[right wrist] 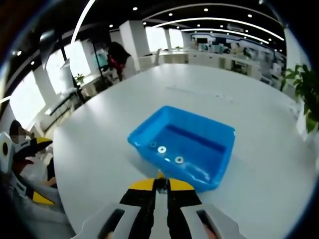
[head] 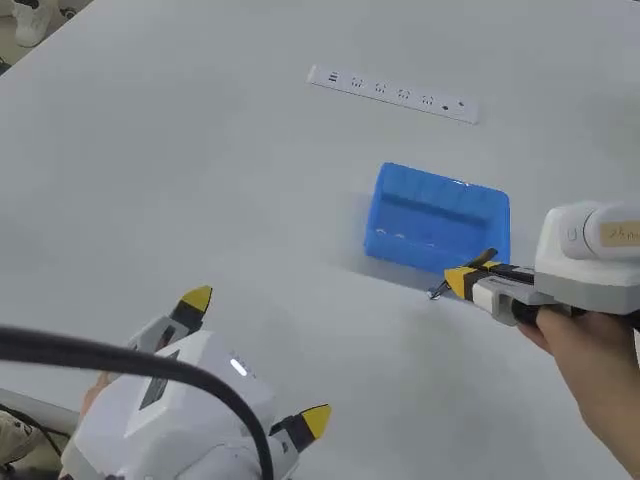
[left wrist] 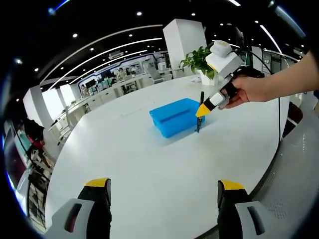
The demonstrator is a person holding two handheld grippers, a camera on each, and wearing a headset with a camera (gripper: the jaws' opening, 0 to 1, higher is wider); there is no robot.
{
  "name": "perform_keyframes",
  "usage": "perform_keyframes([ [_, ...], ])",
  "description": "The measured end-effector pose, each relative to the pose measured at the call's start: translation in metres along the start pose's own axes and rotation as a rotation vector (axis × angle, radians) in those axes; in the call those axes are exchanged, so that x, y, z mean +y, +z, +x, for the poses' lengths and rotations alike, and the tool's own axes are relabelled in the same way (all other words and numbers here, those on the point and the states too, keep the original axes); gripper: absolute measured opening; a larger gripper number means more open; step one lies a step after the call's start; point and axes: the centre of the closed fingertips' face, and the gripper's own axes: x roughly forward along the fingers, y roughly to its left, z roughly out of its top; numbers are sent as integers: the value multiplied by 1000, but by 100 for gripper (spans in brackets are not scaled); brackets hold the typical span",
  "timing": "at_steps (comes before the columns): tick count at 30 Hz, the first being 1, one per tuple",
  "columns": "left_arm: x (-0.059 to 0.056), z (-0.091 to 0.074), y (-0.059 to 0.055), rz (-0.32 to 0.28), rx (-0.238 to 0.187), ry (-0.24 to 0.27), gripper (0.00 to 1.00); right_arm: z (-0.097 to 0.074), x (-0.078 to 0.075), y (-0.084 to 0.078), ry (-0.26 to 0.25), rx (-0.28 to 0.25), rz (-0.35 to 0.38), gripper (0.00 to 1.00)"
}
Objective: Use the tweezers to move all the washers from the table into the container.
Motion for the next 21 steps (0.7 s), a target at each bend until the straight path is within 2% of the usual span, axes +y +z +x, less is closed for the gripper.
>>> perform_keyframes([
  [5,-1,0,1,1,-3,-4,90,0,0,1,-4,-3,18,4],
  [15,-1,0,1,2,-2,-5,90,0,2,2,-14,2,-8,3],
  [21,0,1,1,2,-5,-1,90,-5,2,14,-4,-30,3,3],
])
